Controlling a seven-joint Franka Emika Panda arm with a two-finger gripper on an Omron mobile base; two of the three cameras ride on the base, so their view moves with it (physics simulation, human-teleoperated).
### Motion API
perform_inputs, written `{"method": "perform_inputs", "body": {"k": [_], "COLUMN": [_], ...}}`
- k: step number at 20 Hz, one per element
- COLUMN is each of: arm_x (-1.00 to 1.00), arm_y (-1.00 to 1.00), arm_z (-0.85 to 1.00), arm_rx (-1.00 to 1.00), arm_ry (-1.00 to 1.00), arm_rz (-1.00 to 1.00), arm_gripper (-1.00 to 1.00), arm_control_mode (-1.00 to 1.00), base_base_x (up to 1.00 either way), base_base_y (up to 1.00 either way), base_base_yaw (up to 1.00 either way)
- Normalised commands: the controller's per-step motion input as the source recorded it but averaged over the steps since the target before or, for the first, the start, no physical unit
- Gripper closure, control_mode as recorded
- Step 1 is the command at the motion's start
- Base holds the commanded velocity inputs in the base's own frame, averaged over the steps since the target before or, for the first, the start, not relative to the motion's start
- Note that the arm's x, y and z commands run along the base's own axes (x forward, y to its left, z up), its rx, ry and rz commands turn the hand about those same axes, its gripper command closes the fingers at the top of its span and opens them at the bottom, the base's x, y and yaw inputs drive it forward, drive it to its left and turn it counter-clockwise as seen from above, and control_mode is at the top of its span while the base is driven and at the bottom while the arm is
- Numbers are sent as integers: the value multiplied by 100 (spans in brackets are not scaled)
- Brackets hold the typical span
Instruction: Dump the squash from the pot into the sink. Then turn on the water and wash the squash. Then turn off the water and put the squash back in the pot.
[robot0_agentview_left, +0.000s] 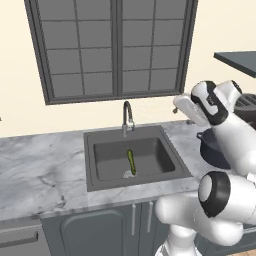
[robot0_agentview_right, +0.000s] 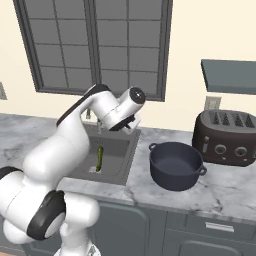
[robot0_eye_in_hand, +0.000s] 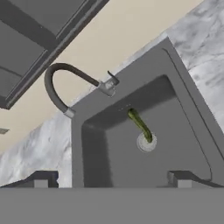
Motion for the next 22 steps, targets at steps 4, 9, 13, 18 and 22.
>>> {"method": "perform_inputs", "body": {"k": [4,9,13,18,22], "arm_x": [-56,-61,-48,-1,21], "arm_y": [56,78,68,47,26], "arm_z": [-69,-70,-57,-54,-57], "arm_rx": [-29,-24,-22,-18,-14], "arm_ry": [0,-3,-9,-17,-24], "arm_rz": [29,22,14,8,1], "arm_gripper": [-100,-100,-100,-100,-100], "arm_control_mode": [-100,-100,-100,-100,-100], "base_base_x": [0,0,0,0,0], "base_base_y": [0,0,0,0,0], "base_base_yaw": [0,0,0,0,0]}}
